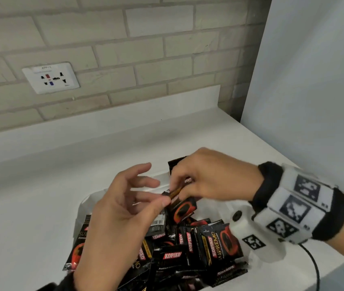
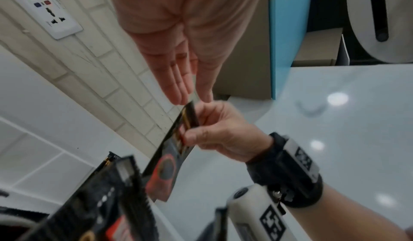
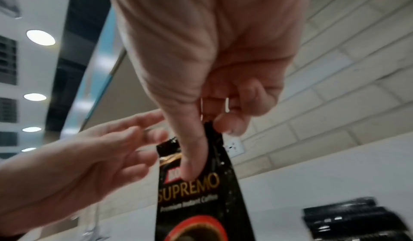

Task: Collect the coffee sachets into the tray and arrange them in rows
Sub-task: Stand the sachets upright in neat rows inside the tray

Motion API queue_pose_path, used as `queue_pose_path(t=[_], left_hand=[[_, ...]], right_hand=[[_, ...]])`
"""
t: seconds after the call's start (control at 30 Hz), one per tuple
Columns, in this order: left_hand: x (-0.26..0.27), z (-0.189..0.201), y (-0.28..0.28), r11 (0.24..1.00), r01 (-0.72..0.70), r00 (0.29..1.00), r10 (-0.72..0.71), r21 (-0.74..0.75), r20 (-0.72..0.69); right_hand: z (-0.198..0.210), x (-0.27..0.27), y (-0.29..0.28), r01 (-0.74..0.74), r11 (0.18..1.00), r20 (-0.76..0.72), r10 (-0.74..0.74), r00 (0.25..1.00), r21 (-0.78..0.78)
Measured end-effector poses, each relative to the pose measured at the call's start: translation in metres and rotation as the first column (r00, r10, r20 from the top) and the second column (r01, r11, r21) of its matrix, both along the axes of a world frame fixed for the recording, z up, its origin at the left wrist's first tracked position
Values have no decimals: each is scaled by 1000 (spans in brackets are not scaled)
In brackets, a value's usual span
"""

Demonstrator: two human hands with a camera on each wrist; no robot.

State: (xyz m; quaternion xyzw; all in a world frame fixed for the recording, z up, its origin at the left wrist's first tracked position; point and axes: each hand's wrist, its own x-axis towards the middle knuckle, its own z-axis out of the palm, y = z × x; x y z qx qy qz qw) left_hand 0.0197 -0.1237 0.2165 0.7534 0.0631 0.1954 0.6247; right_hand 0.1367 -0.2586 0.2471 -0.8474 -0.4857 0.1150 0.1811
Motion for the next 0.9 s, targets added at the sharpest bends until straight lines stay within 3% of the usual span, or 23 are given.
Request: queue_pose_path(t=[0.13, 0.23, 0.37, 0.47, 0.63, 0.9], left_hand=[[-5, 3, 13, 1000, -27, 999, 28, -9, 38], [-8, 6, 18, 999, -47, 999, 47, -27, 3], [-11, 6, 22, 998, -55, 997, 54, -24, -61], [-11, 3, 25, 999, -42, 996, 42, -2, -82], [-11, 2, 27, 999, -42, 992, 42, -4, -115], [-9, -1, 27, 999, -35, 989, 36, 7, -144]], right_hand=[[-9, 42, -16, 201, 976, 66, -196, 978, -81], [-27, 61, -16, 252, 955, 78, -242, 967, -159], [-46, 65, -4, 218, 936, 80, -204, 976, -275], [-54, 62, 5, 193, 918, 207, -125, 970, -348], [-59, 64, 15, 174, 933, 402, -35, 915, -315], [-61, 70, 15, 169, 915, 455, 18, 890, -366]])
